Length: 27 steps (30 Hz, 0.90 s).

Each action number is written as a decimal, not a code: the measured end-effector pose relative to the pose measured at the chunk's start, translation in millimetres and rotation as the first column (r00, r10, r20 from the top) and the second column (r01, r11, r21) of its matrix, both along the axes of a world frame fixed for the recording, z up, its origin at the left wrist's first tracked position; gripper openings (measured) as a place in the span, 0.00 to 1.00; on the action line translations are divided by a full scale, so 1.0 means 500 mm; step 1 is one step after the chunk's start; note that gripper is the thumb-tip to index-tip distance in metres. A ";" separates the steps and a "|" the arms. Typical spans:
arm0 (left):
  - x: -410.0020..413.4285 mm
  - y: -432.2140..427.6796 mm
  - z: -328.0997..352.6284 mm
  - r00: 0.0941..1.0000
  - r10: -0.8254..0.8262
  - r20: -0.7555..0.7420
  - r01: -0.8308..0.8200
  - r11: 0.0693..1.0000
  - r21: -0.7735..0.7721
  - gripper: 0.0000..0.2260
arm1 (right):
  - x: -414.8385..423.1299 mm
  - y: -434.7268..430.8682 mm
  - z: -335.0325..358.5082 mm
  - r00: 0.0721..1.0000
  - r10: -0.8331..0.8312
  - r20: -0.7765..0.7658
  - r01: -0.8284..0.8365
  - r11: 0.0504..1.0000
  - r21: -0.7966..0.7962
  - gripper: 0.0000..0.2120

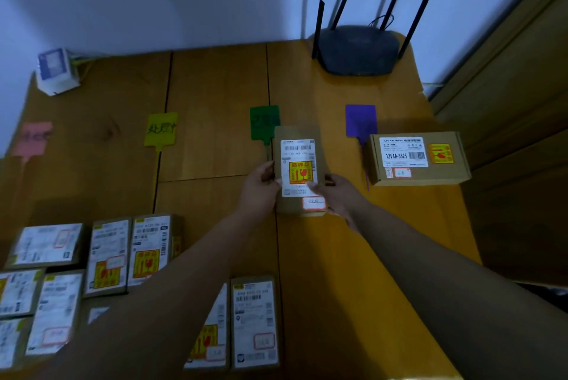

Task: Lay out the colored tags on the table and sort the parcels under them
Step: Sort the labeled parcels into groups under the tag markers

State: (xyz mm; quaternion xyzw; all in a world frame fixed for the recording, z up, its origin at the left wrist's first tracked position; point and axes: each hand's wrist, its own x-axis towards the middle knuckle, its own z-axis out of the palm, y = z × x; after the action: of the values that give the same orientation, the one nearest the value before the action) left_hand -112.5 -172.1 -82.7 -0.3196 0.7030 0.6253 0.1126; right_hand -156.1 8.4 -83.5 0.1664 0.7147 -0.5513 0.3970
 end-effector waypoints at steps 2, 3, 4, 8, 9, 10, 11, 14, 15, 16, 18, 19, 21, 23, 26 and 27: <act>0.005 -0.004 0.005 1.000 0.017 -0.006 -0.017 1.000 0.017 0.26 | 0.008 -0.002 0.004 0.999 -0.037 -0.024 0.037 0.999 0.000 0.30; 0.011 -0.008 0.007 1.000 0.026 -0.011 -0.026 0.999 0.027 0.27 | 0.014 -0.002 0.006 0.996 -0.035 -0.087 0.039 0.998 0.043 0.31; 0.019 -0.012 0.011 0.999 0.030 -0.022 -0.029 0.999 0.018 0.27 | 0.021 -0.002 0.011 0.979 0.008 -0.203 0.022 0.990 0.141 0.31; 0.071 -0.035 0.046 0.991 -0.036 -0.133 0.017 0.990 -0.143 0.26 | 0.062 -0.018 0.049 0.784 0.151 -0.602 0.118 0.916 0.384 0.24; 0.087 -0.042 0.058 0.984 -0.047 -0.171 0.022 0.989 -0.146 0.25 | 0.075 -0.028 0.064 0.751 0.138 -0.645 0.140 0.922 0.360 0.21; 0.105 -0.050 0.072 0.977 -0.060 -0.205 0.032 0.990 -0.138 0.22 | 0.090 -0.040 0.080 0.720 0.139 -0.680 0.138 0.932 0.336 0.18; 0.126 -0.059 0.086 0.970 -0.076 -0.231 0.047 0.991 -0.128 0.20 | 0.108 -0.053 0.094 0.691 0.155 -0.706 0.115 0.941 0.318 0.16; 0.193 -0.091 0.118 0.954 -0.153 -0.259 0.113 0.980 -0.162 0.13 | 0.176 -0.101 0.142 0.661 0.186 -0.727 0.015 0.965 0.260 0.12; 0.217 -0.102 0.126 0.950 -0.172 -0.261 0.126 0.975 -0.183 0.12 | 0.202 -0.118 0.156 0.680 0.182 -0.710 -0.007 0.970 0.242 0.12; 0.244 -0.112 0.132 0.948 -0.178 -0.263 0.131 0.974 -0.187 0.11 | 0.231 -0.134 0.168 0.706 0.176 -0.686 -0.025 0.974 0.225 0.12; 0.294 -0.130 0.146 0.951 -0.160 -0.264 0.128 0.983 -0.134 0.12 | 0.286 -0.164 0.181 0.756 0.153 -0.636 -0.043 0.982 0.185 0.13; 0.317 -0.138 0.151 0.958 -0.142 -0.249 0.125 0.989 -0.083 0.14 | 0.313 -0.175 0.183 0.776 0.142 -0.615 -0.044 0.984 0.171 0.15; 0.362 -0.153 0.151 0.976 -0.112 -0.185 0.114 0.993 0.001 0.19 | 0.362 -0.191 0.180 0.801 0.138 -0.583 -0.048 0.985 0.167 0.19; 0.410 -0.165 0.141 0.991 -0.093 -0.098 0.096 0.995 0.021 0.24 | 0.407 -0.198 0.169 0.827 0.141 -0.545 -0.054 0.983 0.174 0.21; 0.474 -0.173 0.109 0.999 -0.040 -0.002 0.040 0.995 -0.087 0.32 | 0.463 -0.204 0.132 0.860 0.170 -0.481 -0.043 0.964 0.263 0.24; 0.492 -0.175 0.099 0.997 -0.065 0.033 0.069 0.985 -0.159 0.30 | 0.477 -0.203 0.114 0.862 0.208 -0.461 -0.041 0.937 0.346 0.27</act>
State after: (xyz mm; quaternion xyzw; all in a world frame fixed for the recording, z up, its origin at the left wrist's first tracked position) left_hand 133.3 -259.9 -33.4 -0.3123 0.7597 0.5582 0.1170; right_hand 82.6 -93.2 -26.4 0.0366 0.8818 -0.4231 0.2049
